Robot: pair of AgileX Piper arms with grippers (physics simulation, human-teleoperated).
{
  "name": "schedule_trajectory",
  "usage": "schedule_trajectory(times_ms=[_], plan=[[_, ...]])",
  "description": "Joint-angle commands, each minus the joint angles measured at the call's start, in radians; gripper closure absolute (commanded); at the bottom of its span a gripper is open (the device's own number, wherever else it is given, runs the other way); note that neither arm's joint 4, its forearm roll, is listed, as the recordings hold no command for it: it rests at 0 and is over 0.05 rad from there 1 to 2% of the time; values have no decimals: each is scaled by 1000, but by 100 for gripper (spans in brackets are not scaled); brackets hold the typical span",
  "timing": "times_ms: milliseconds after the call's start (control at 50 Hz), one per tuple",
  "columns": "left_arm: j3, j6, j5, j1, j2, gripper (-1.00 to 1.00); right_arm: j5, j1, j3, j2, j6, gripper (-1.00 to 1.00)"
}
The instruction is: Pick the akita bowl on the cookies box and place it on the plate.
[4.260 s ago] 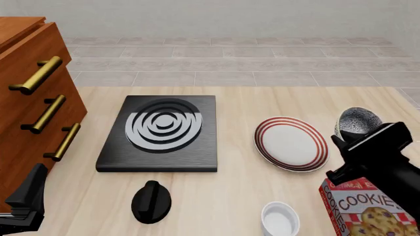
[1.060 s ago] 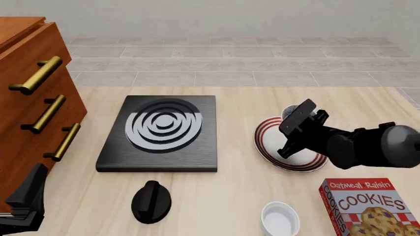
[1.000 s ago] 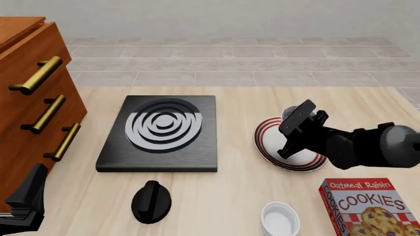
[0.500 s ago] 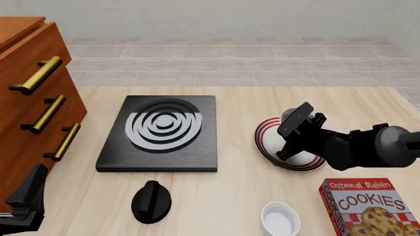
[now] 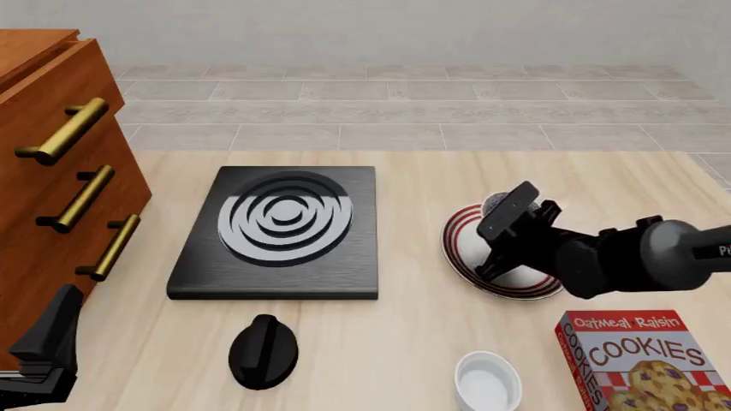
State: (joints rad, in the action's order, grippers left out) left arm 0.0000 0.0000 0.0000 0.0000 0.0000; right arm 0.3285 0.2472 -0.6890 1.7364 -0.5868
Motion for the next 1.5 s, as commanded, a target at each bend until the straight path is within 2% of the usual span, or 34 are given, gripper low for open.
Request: schedule_trajectory(times_ms=[20,320,400,420,1100,1360,1400,1500], plan=[[0,0,0,0,0,-100,6,6,-5,6,20,100],[0,0,0,0,0,-100,17,17,-9,35,51,100],[0,0,0,0,0,-100,24,10,-10,42,44,100],[0,0,0,0,0,-100,19,18,-6,42,48,-100],[0,0,0,0,0,-100,61,38,27,42,70,-100],[0,0,0,0,0,-100,59,75,70,-35,88,-100],[0,0,0,0,0,-100,55,91,80,-72,108,-100],[0,0,0,0,0,-100,68,105,106,-96,117,-100]])
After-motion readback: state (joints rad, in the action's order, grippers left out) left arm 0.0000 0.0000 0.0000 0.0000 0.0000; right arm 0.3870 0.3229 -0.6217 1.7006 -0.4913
